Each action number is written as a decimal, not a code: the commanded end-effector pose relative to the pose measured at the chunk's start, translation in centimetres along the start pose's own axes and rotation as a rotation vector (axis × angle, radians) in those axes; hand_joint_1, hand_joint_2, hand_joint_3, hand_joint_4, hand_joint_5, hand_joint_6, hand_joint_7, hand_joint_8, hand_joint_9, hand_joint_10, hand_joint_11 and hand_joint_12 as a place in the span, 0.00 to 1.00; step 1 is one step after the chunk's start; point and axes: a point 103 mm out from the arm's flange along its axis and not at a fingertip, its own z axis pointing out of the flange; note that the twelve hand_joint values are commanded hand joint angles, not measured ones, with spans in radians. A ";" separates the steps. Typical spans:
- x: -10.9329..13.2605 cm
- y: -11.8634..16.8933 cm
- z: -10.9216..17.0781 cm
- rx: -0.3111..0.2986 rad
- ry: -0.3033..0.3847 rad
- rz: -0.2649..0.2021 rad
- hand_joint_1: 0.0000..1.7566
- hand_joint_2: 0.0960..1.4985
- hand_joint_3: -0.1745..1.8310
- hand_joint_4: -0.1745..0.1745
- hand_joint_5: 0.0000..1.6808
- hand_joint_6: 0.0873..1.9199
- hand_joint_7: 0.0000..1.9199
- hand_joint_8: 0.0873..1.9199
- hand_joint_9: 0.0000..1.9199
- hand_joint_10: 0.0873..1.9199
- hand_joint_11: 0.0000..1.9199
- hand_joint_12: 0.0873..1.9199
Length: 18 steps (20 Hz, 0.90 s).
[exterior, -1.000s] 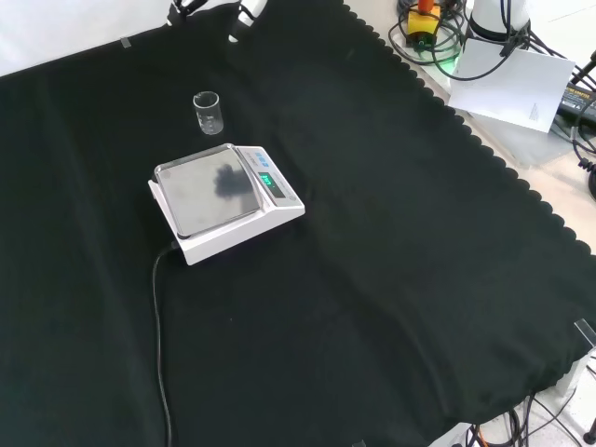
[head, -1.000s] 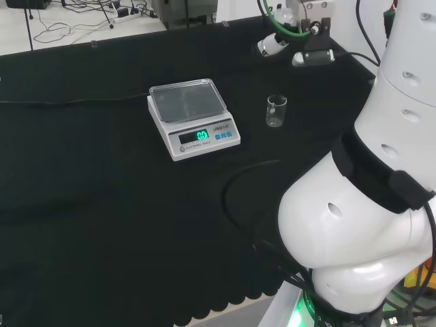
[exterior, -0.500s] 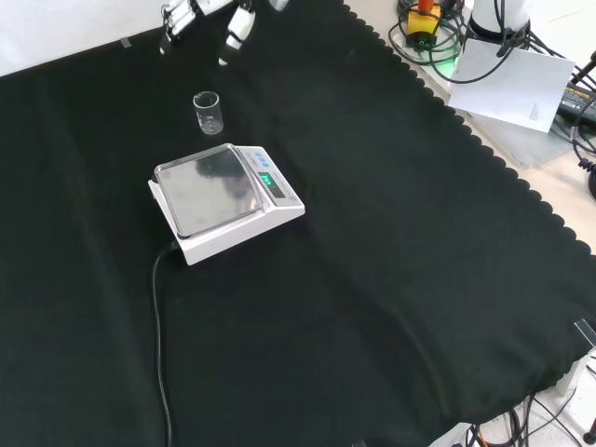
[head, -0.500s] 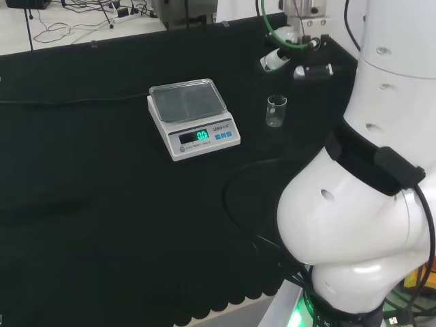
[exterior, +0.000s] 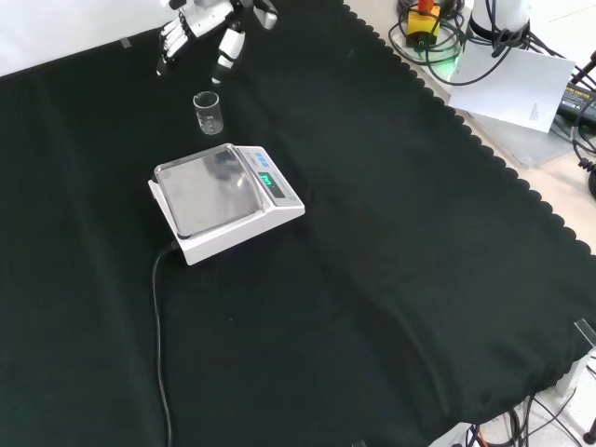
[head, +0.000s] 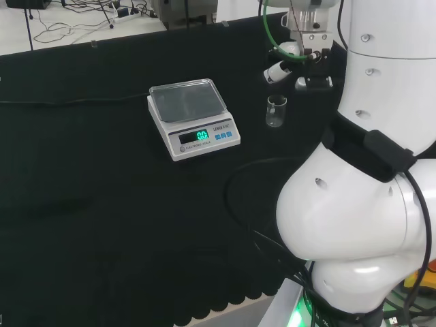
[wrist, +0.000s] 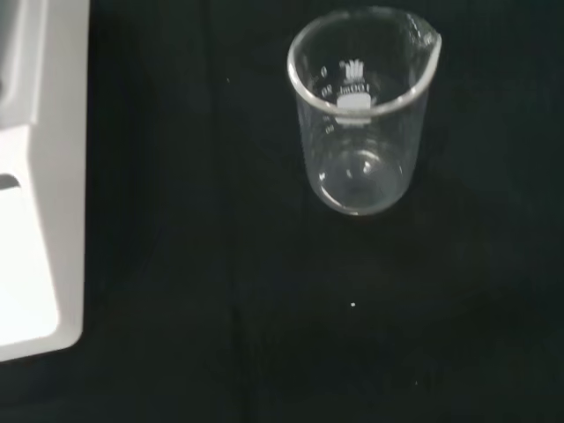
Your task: Pick up the beaker.
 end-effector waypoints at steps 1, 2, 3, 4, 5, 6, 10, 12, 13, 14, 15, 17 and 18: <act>-0.2 0.4 1.4 0.026 0.014 -0.002 0.27 0.72 0.00 0.51 0.14 0.00 0.09 0.31 0.11 0.40 0.00 0.74; -0.2 0.4 1.6 0.029 0.014 -0.001 0.27 0.72 0.00 0.50 0.14 0.00 0.09 0.31 0.12 0.40 0.00 0.74; -0.3 0.3 1.6 0.030 0.015 -0.002 0.27 0.72 0.00 0.50 0.14 0.00 0.09 0.31 0.12 0.40 0.00 0.74; -0.3 0.3 1.6 0.032 0.017 -0.003 0.28 0.72 0.00 0.50 0.14 0.00 0.09 0.31 0.12 0.40 0.00 0.74; -0.3 0.3 1.7 0.034 0.018 -0.003 0.28 0.72 0.00 0.50 0.14 0.00 0.09 0.31 0.12 0.40 0.00 0.74; -0.3 0.3 1.9 0.036 0.020 -0.002 0.28 0.72 0.00 0.50 0.14 0.00 0.09 0.31 0.12 0.40 0.00 0.74; -0.4 0.3 2.6 0.045 0.026 0.001 0.28 0.72 0.00 0.50 0.15 0.00 0.09 0.31 0.12 0.40 0.00 0.74; -0.5 0.3 2.9 0.075 0.030 0.005 0.28 0.72 0.00 0.50 0.15 0.00 0.09 0.31 0.12 0.40 0.00 0.74; -0.6 0.4 3.1 0.105 0.026 0.009 0.28 0.70 0.00 0.51 0.13 0.00 0.06 0.30 0.08 0.40 0.00 0.73; -0.6 0.5 3.3 0.133 0.018 0.009 0.28 0.67 0.00 0.52 0.09 0.00 0.04 0.27 0.04 0.37 0.00 0.71; -0.6 0.6 3.5 0.153 0.009 0.011 0.27 0.62 0.01 0.53 0.05 0.00 0.02 0.18 0.02 0.28 0.00 0.68; -0.7 0.8 3.9 0.177 0.008 0.011 0.27 0.56 0.01 0.56 0.01 0.00 0.00 0.02 0.00 0.08 0.00 0.62; -0.7 0.9 4.1 0.183 0.004 0.015 0.26 0.53 0.02 0.56 0.01 0.00 0.00 0.00 0.00 0.02 0.00 0.60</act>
